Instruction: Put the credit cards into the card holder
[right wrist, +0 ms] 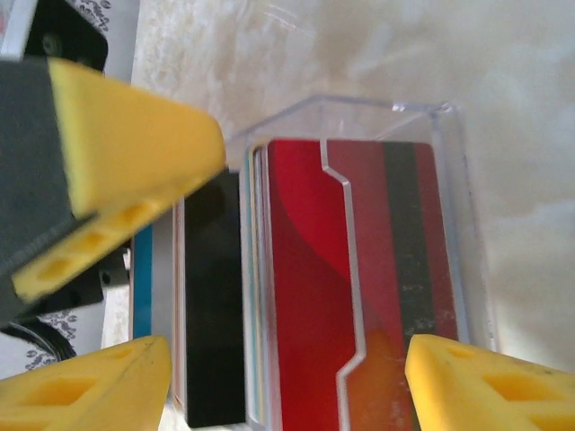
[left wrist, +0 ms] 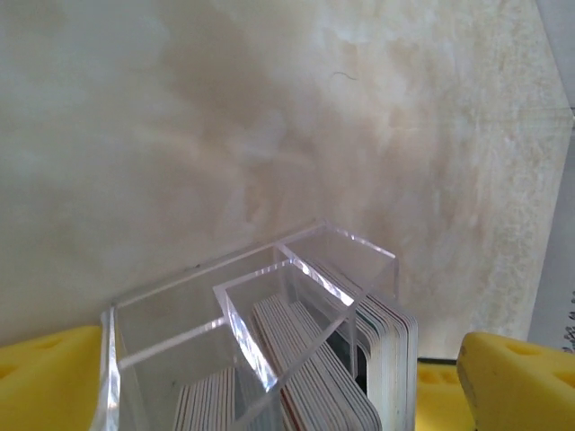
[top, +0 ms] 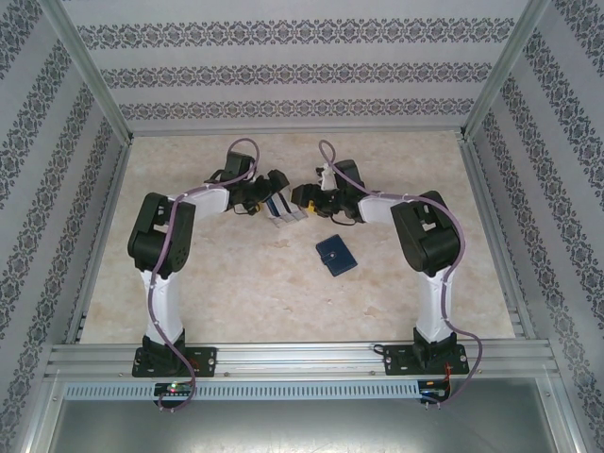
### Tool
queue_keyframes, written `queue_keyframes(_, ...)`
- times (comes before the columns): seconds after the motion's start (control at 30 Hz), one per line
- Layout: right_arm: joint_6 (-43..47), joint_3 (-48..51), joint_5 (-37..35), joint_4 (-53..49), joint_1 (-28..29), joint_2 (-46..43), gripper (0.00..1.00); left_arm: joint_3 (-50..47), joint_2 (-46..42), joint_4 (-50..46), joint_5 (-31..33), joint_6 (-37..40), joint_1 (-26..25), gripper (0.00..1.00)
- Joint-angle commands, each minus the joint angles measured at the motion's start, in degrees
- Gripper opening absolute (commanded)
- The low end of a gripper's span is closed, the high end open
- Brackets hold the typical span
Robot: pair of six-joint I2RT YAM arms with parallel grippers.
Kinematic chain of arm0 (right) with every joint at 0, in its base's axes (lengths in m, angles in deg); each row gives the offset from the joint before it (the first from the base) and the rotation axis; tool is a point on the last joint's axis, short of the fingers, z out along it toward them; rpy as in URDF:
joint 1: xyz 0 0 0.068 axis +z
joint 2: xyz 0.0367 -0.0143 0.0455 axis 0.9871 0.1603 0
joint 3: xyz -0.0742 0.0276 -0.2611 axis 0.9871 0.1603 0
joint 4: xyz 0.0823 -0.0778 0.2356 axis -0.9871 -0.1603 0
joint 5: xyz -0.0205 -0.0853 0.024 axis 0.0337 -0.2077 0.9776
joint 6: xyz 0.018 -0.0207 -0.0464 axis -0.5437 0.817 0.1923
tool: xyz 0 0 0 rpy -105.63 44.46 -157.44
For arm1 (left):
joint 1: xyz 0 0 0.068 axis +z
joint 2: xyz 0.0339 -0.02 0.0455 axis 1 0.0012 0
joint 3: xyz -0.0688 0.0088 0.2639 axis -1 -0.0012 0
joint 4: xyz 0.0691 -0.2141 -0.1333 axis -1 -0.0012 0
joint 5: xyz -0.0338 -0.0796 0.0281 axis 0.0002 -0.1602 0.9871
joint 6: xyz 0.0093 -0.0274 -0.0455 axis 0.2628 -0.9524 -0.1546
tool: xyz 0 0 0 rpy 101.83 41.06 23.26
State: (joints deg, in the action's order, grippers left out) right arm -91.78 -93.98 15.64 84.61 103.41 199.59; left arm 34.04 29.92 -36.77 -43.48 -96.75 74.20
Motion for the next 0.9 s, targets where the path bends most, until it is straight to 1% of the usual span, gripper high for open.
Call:
queue_keyframes(0.0, -2.1, 6.0, 0.0, 5.8, -0.3, -5.0, 0.70, 2.1, 0.7, 4.1, -4.3, -1.0, -3.3, 0.99)
queue_keyframes(0.1, 0.7, 11.7, -4.7, 3.3, -1.9, -10.5, 0.71, 3.0, 1.2, 4.2, -4.6, -1.2, -4.9, 0.99)
queue_keyframes(0.2, 3.7, 15.3, -8.6, -2.9, -4.2, -15.9, 0.72, 4.3, 2.3, 3.7, -5.5, -2.6, -4.9, 0.99)
queue_keyframes(0.3, 9.3, 16.6, -13.5, -13.2, -5.0, -21.3, 0.73, 5.4, 1.6, 1.5, -5.4, -0.7, -4.8, 1.00)
queue_keyframes(0.4, 15.6, 16.4, -21.1, -25.3, -3.6, -25.8, 0.76, 6.4, 0.2, -1.7, -5.0, 1.0, -3.8, 1.00)
queue_keyframes(0.47, 17.9, 16.9, -24.2, -31.4, -2.7, -28.2, 0.77, 5.4, -2.0, -3.4, -4.4, 1.8, -2.5, 1.00)
queue_keyframes(0.53, 19.1, 18.5, -24.7, -33.6, -2.0, -29.9, 0.78, 4.2, -4.7, -5.9, -2.8, 4.0, -1.3, 1.00)
queue_keyframes(0.63, 19.4, 19.9, -22.2, -35.5, -0.7, -30.5, 0.79, 1.1, -10.1, -9.5, -0.2, 7.0, 0.0, 0.99)
queue_keyframes(0.73, 19.3, 20.9, -21.3, -36.1, 1.5, -30.4, 0.79, -2.5, -15.8, -13.8, 1.7, 10.4, 0.7, 1.00)
queue_keyframes(0.8, 19.8, 21.3, -22.7, -36.6, 2.8, -30.0, 0.79, -3.9, -18.6, -18.2, 3.9, 13.0, 0.8, 0.99)
queue_keyframes(0.87, 20.8, 20.4, -26.0, -38.8, 4.1, -28.7, 0.79, -5.3, -21.4, -22.0, 6.2, 13.8, 0.7, 1.00)
